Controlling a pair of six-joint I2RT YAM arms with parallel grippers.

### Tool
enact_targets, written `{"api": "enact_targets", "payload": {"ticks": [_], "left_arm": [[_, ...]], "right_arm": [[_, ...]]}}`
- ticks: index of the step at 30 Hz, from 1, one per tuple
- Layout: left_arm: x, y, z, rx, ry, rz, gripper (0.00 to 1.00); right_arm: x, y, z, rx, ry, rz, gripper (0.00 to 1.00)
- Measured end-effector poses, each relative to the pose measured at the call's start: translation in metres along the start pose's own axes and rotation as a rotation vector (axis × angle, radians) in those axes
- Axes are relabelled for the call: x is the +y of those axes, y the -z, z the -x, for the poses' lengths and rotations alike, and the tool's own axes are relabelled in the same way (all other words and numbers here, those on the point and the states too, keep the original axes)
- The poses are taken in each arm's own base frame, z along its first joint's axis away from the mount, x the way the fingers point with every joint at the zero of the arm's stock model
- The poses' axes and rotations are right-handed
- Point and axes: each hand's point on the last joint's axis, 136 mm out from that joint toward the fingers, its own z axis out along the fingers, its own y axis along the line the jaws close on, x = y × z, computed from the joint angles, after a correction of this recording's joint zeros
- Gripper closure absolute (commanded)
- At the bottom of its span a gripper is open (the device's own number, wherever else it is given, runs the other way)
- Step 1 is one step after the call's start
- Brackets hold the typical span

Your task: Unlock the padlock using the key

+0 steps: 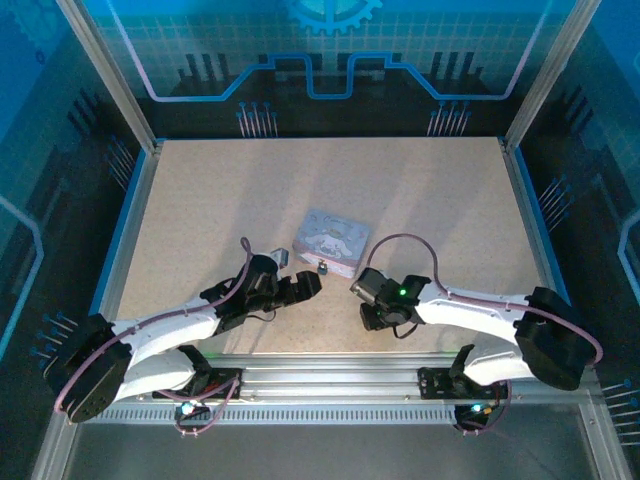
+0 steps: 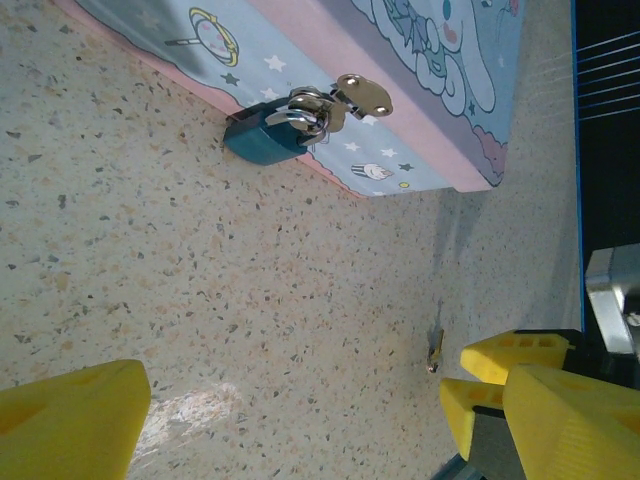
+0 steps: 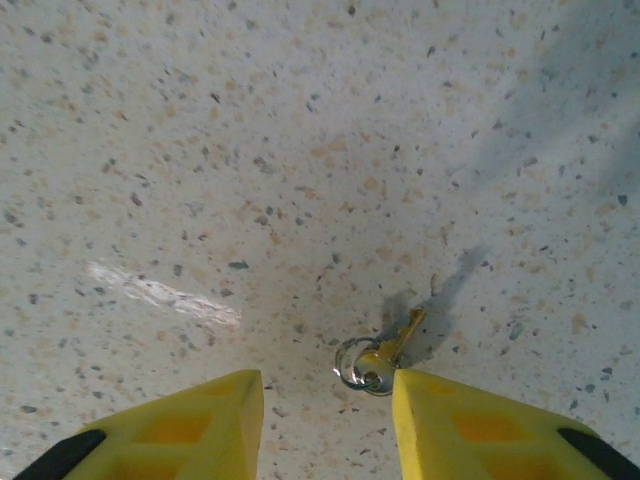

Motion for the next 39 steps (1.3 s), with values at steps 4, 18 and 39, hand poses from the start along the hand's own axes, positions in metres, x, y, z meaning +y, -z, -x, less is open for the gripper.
{"api": "enact_targets", "payload": {"ticks": [4,18,39], "left_arm": [[0.000,0.000,0.000,0.000,0.000,0.000,0.07],[0.000,0.000,0.000,0.000,0.000,0.001,0.07],[0.008,-0.006,-0.004,0.018,0.006,0.028,0.07]], "right_arm": [[-0.005,-0.003,-0.002,0.010,0.004,-0.029,0.62],[-0.009,-0.010,-0.006,0.034,0.012,-0.060,0.68],[-0.004,-0.018,-0.007,0.057,0.044,-0.071,0.78]]}}
